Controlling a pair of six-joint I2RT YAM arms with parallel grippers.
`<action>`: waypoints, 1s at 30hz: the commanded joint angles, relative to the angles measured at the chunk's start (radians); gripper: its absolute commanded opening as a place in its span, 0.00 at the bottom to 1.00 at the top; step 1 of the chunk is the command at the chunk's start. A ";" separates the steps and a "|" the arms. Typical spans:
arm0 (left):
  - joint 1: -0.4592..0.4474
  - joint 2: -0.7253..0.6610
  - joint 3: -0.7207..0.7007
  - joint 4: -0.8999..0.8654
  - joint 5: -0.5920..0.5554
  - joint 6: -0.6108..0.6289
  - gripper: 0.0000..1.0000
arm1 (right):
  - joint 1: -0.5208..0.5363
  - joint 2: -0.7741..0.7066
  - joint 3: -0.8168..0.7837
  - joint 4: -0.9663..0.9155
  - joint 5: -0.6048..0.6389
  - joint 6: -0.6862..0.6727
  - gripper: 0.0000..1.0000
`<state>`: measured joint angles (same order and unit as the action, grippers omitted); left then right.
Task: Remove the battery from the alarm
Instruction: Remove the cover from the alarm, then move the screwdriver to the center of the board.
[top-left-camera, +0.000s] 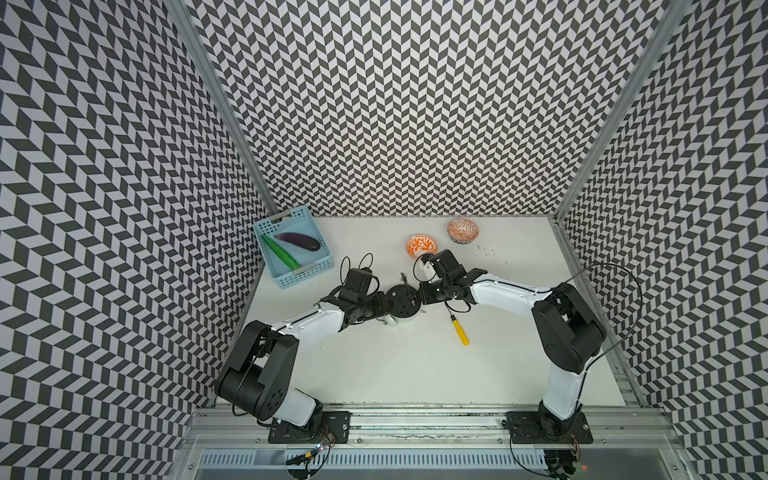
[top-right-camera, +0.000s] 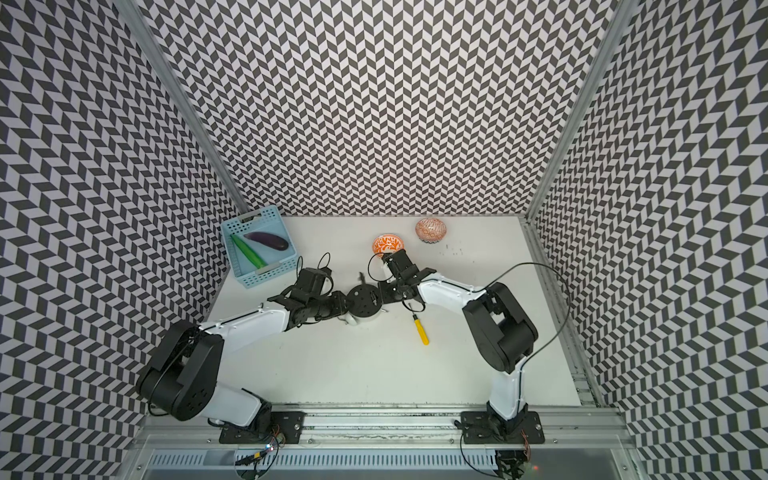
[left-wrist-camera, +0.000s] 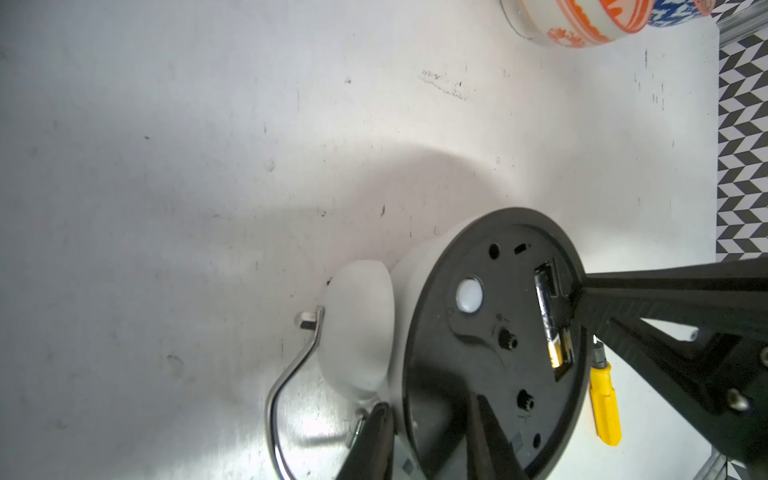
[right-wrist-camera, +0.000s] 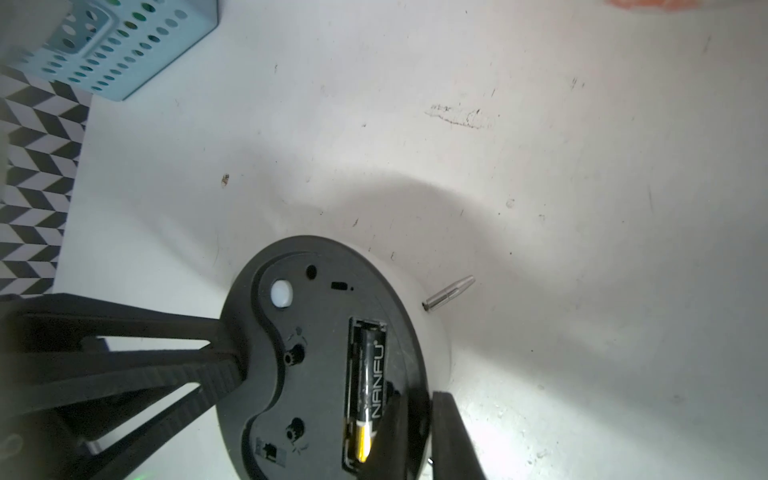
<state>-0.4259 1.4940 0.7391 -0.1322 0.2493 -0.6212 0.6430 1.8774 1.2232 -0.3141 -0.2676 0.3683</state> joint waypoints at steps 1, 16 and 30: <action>-0.007 0.018 0.000 -0.099 -0.077 0.021 0.29 | -0.013 0.020 -0.050 -0.178 -0.085 0.007 0.16; -0.005 -0.086 0.098 -0.251 -0.113 0.021 0.45 | -0.058 -0.140 0.221 -0.299 0.011 -0.034 0.35; 0.155 -0.267 0.109 -0.346 0.059 0.047 0.85 | -0.120 -0.357 -0.204 -0.524 0.188 -0.047 0.53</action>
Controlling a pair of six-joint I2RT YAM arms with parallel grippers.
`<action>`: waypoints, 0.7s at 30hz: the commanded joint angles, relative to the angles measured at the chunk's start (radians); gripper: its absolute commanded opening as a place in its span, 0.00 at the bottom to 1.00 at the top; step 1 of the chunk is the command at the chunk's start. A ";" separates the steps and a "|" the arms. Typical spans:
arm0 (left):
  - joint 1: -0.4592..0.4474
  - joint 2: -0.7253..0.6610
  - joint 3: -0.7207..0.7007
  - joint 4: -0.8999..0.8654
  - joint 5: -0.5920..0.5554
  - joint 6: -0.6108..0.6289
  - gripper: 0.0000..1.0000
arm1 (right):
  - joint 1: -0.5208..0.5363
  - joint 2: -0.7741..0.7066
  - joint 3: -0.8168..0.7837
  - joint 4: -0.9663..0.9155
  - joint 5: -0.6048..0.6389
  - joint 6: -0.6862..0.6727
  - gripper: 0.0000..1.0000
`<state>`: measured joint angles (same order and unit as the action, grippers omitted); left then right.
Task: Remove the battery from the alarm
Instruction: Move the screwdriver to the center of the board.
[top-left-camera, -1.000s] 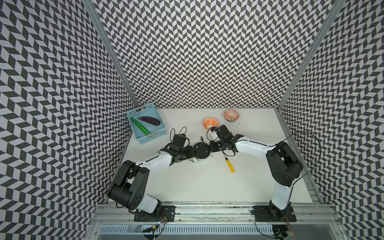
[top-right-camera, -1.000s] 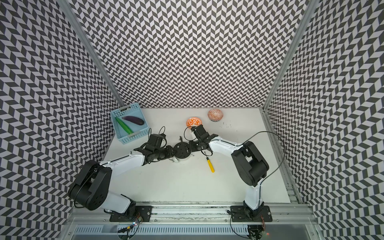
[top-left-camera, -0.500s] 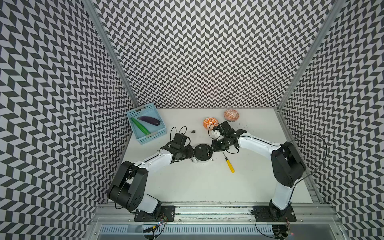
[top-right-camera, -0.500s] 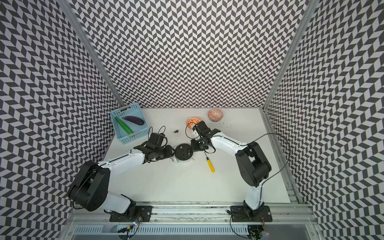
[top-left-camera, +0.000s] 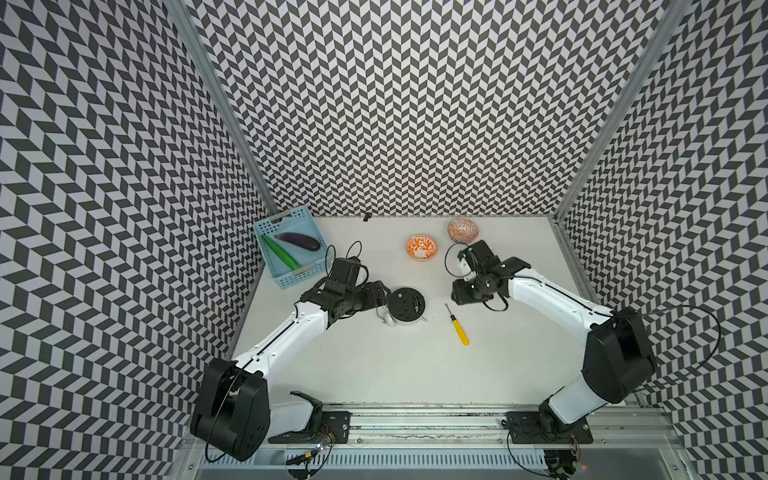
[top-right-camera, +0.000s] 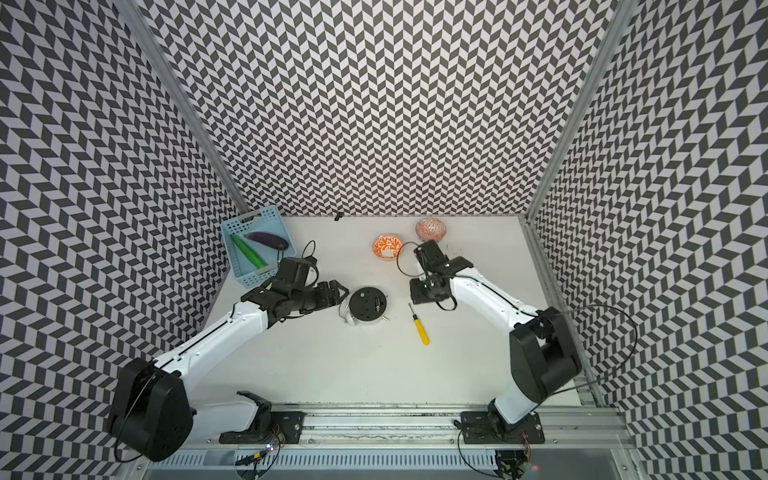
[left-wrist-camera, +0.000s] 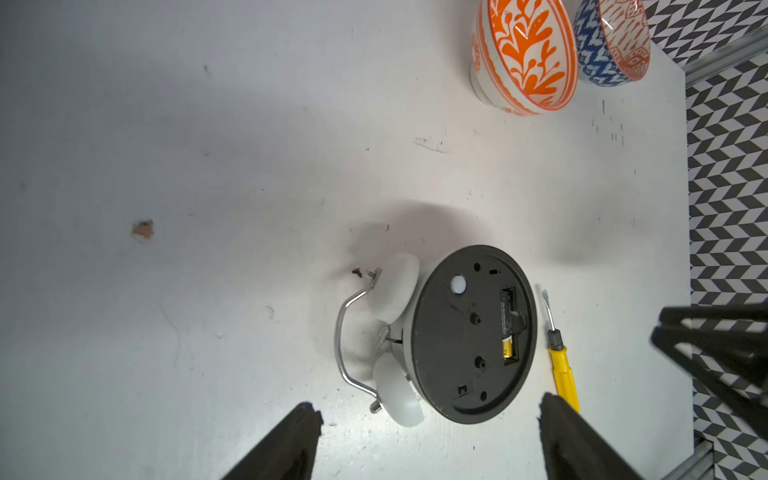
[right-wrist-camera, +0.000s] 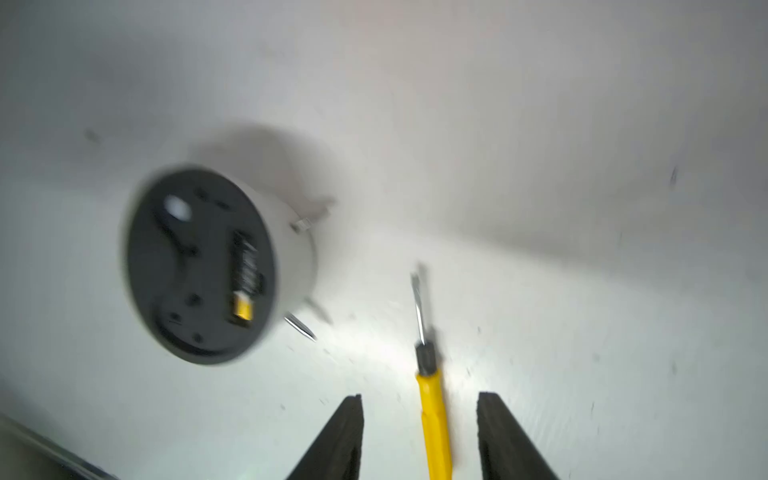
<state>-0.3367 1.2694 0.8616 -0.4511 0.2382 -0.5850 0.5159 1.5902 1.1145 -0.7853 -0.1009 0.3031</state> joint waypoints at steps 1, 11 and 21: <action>0.102 -0.061 -0.016 -0.022 0.091 0.010 0.87 | 0.008 -0.090 -0.150 -0.029 0.009 0.029 0.54; 0.289 -0.076 -0.022 -0.043 0.162 0.040 0.91 | 0.108 -0.019 -0.314 0.181 0.043 0.092 0.56; 0.303 -0.063 -0.018 -0.033 0.213 0.033 0.90 | 0.158 0.120 -0.288 0.261 0.086 0.087 0.42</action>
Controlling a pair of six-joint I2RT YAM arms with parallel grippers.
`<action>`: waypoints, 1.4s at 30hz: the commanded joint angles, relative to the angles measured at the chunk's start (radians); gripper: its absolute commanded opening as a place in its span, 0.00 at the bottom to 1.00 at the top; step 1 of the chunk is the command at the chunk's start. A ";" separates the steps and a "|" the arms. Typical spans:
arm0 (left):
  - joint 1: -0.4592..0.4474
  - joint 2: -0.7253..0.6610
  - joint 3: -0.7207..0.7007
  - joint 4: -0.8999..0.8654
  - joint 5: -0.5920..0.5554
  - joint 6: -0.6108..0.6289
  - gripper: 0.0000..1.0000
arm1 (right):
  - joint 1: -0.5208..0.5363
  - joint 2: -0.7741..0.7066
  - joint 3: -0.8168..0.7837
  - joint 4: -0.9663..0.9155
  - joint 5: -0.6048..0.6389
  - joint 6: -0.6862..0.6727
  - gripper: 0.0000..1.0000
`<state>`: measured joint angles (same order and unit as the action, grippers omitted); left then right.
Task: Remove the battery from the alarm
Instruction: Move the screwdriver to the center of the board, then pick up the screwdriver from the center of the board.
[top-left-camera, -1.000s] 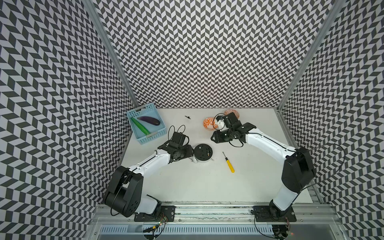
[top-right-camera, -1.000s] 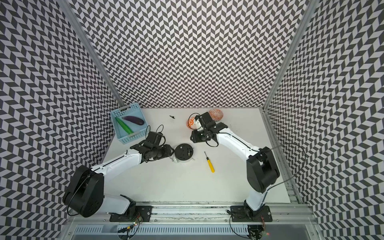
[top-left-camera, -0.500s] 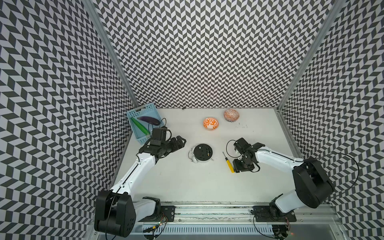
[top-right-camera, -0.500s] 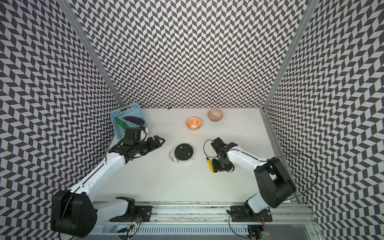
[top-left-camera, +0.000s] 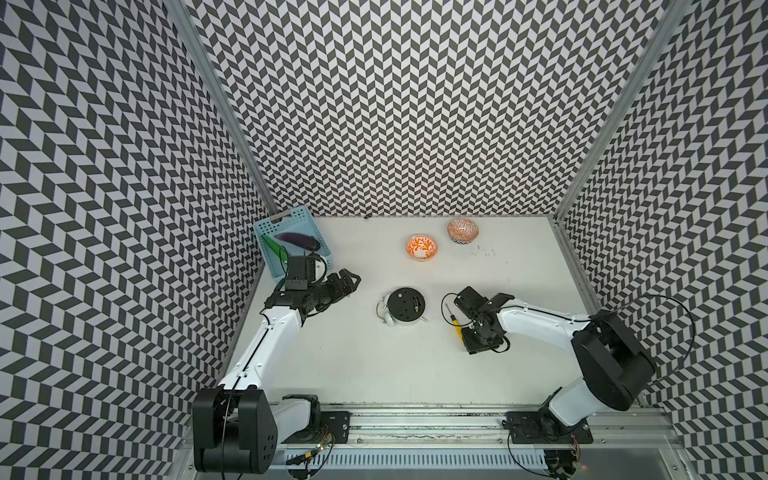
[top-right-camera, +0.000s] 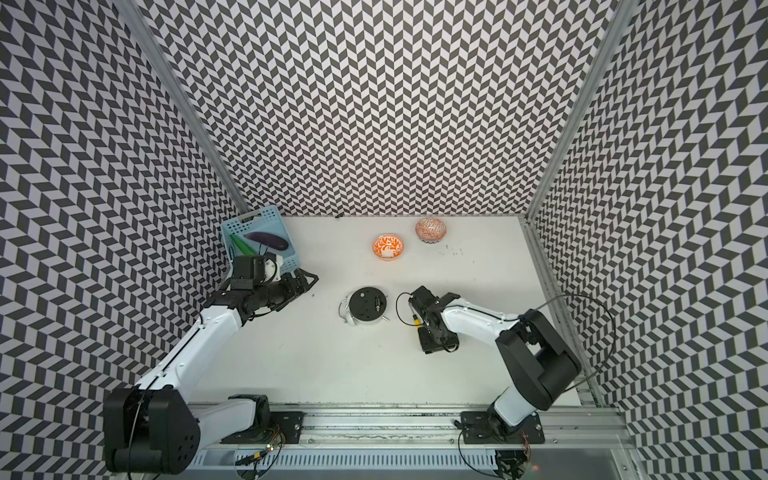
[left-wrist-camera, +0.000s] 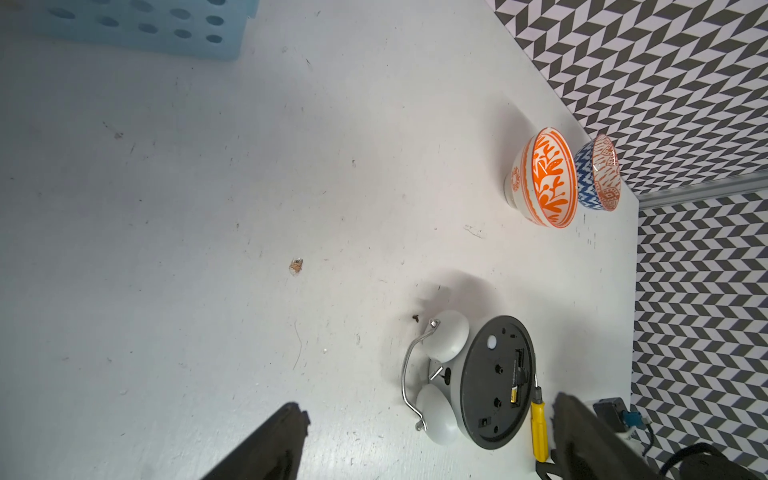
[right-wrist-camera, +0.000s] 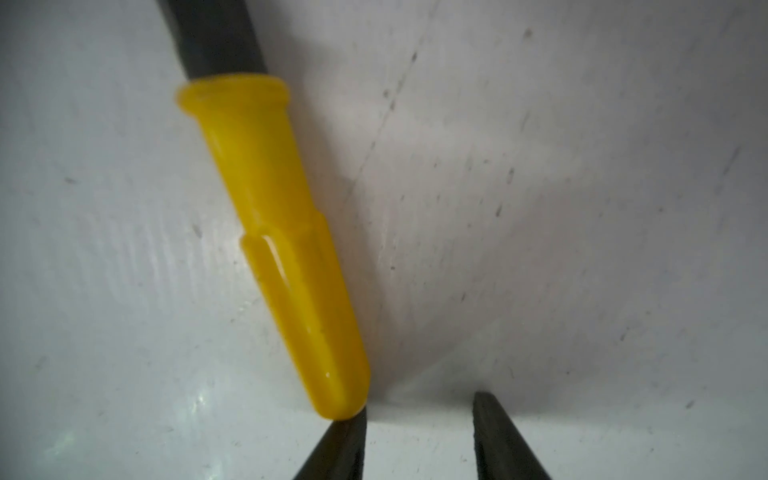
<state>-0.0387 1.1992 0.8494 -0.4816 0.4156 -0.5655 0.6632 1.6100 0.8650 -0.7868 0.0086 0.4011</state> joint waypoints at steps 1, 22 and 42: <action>0.005 0.009 -0.009 0.001 0.041 0.011 0.90 | 0.011 0.108 -0.036 0.270 -0.022 -0.012 0.41; -0.092 0.027 -0.053 0.117 0.100 -0.078 0.89 | 0.020 0.039 0.047 0.251 -0.058 -0.041 0.50; -0.166 0.039 -0.062 0.202 0.126 -0.143 0.85 | 0.019 0.095 0.094 0.312 0.041 0.014 0.18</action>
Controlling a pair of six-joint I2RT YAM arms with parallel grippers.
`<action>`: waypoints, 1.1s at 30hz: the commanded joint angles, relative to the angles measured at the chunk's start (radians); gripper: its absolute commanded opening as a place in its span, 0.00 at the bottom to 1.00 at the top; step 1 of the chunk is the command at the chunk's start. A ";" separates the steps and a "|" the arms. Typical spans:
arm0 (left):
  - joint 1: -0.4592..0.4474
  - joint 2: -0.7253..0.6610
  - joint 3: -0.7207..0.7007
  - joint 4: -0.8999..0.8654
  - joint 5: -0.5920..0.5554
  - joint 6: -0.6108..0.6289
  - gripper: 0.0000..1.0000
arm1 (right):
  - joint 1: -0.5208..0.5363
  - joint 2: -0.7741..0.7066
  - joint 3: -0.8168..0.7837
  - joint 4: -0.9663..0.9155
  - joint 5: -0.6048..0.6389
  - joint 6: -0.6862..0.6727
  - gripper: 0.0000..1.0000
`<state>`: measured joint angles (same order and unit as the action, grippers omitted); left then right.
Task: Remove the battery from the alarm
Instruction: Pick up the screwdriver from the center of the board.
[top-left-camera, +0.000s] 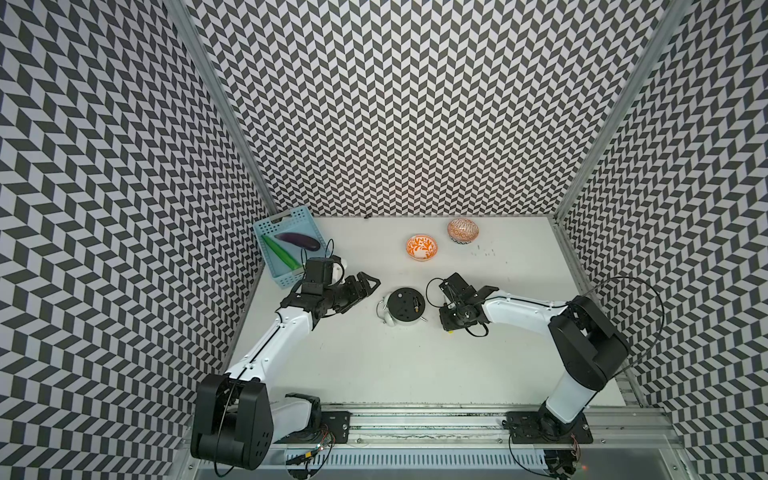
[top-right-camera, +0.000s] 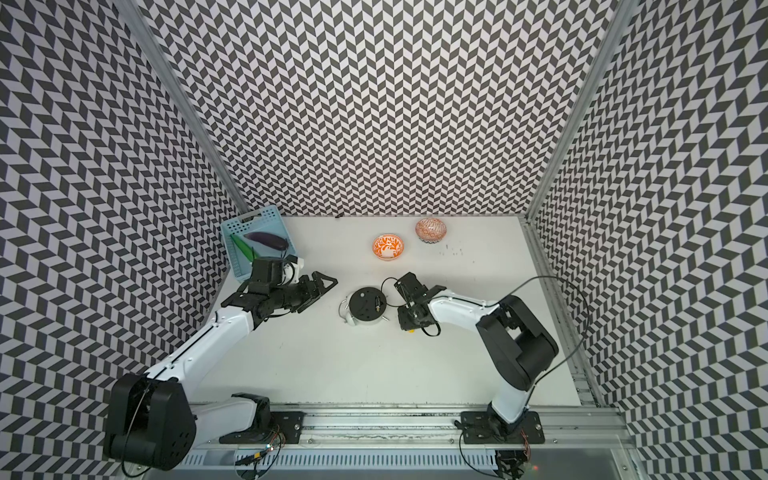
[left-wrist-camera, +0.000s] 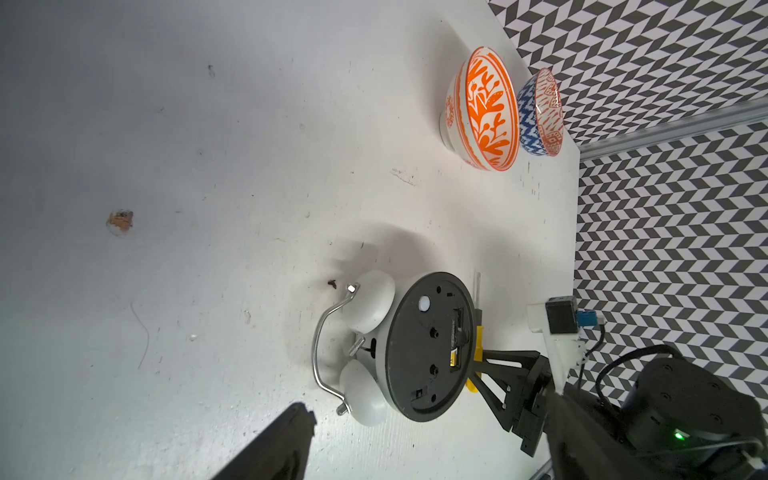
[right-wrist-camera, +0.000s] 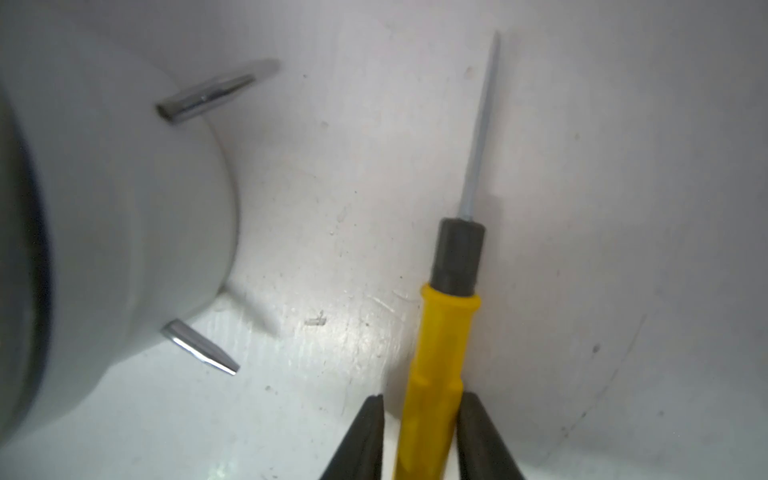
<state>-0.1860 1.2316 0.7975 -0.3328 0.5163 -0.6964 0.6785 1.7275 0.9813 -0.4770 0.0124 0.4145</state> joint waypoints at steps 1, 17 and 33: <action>-0.026 0.009 -0.010 0.071 0.035 -0.018 0.84 | 0.005 -0.047 -0.035 0.004 0.035 -0.010 0.13; -0.313 0.068 0.027 0.552 0.187 -0.132 0.72 | -0.003 -0.520 -0.031 0.111 -0.456 -0.147 0.02; -0.383 0.040 0.039 0.648 0.133 -0.277 0.00 | -0.042 -0.578 -0.117 0.343 -0.694 -0.032 0.23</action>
<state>-0.5678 1.2968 0.8032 0.3321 0.7002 -0.9314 0.6380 1.1763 0.8646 -0.1974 -0.7052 0.3668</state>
